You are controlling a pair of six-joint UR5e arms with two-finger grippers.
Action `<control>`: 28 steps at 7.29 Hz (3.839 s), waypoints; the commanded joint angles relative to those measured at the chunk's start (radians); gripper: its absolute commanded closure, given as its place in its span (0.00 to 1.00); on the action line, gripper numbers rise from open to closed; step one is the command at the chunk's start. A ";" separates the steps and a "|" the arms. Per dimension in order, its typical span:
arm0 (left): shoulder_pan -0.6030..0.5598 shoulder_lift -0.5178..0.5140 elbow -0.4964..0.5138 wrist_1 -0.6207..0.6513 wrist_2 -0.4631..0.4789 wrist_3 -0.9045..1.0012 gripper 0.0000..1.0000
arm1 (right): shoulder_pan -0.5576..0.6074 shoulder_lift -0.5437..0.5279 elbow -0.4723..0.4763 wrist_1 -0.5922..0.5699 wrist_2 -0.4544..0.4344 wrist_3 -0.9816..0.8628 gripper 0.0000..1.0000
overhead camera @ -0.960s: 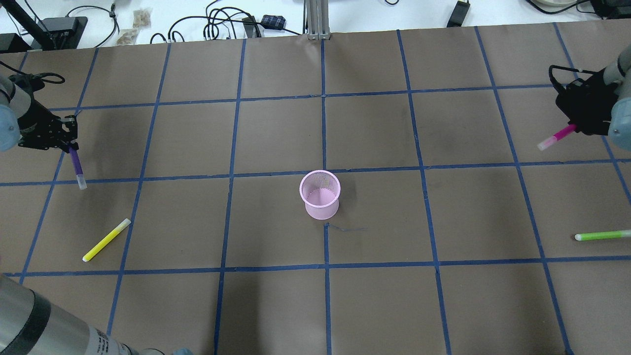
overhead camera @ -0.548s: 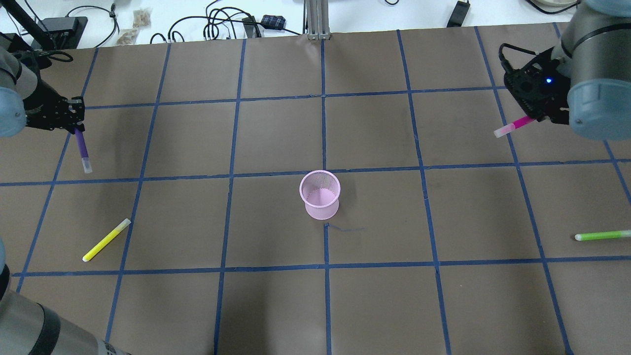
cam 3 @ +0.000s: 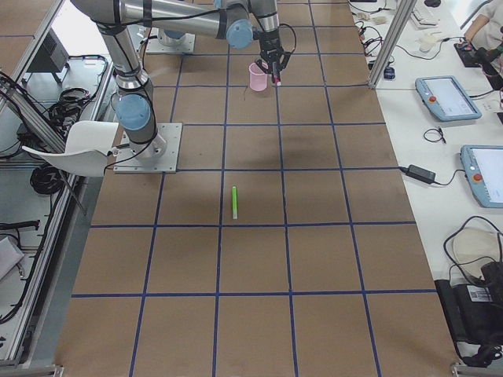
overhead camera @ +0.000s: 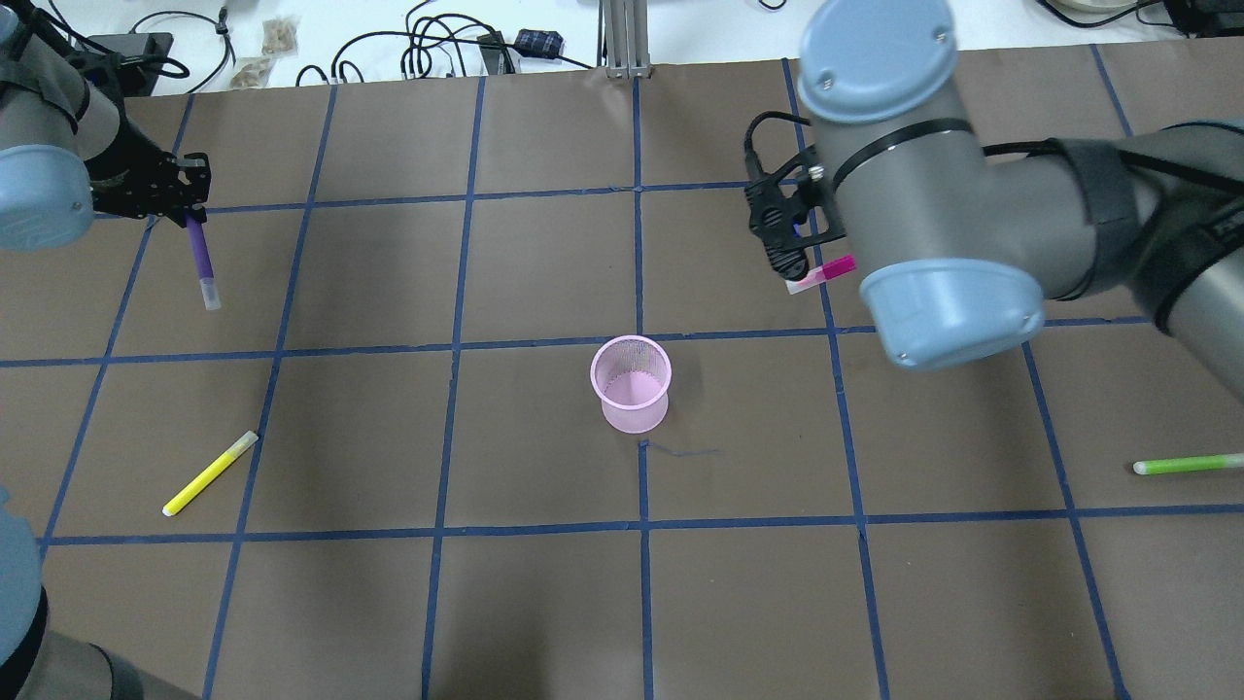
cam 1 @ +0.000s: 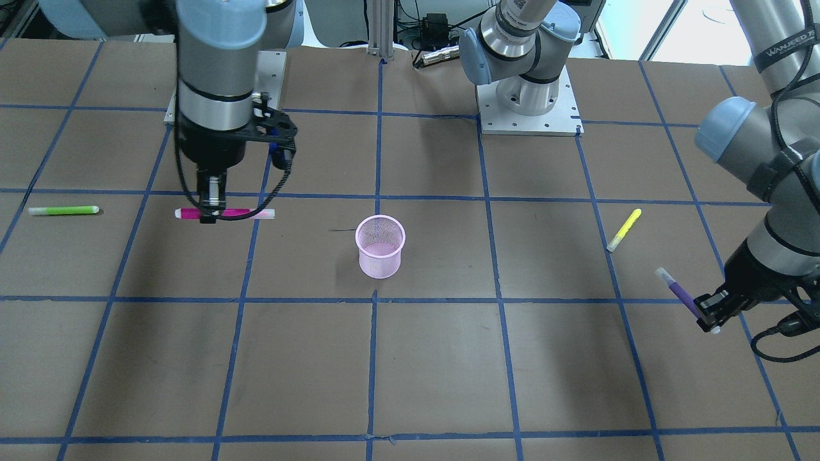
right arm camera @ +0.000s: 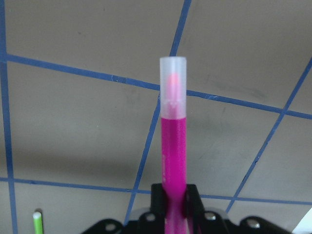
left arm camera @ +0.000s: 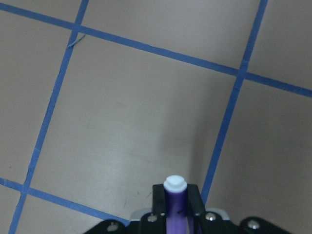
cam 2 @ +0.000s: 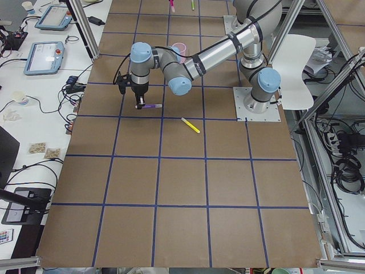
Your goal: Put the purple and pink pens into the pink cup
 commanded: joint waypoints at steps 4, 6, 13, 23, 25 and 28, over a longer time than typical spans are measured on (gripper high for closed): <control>-0.084 0.018 -0.013 0.014 0.005 -0.087 1.00 | 0.320 0.200 -0.051 0.029 -0.160 0.592 1.00; -0.092 0.020 -0.016 0.015 0.005 -0.111 1.00 | 0.383 0.283 -0.120 0.097 -0.197 0.664 1.00; -0.180 0.029 -0.004 0.080 -0.001 -0.165 1.00 | 0.389 0.347 -0.169 0.119 -0.167 0.606 0.01; -0.606 0.081 -0.059 0.124 0.082 -0.760 1.00 | -0.281 -0.078 -0.186 0.269 0.287 0.635 0.00; -0.740 0.080 -0.099 0.141 0.203 -0.838 1.00 | -0.277 -0.107 -0.189 0.277 0.329 1.046 0.00; -0.833 0.061 -0.128 0.157 0.258 -1.038 1.00 | -0.255 -0.150 -0.206 0.380 0.361 1.441 0.00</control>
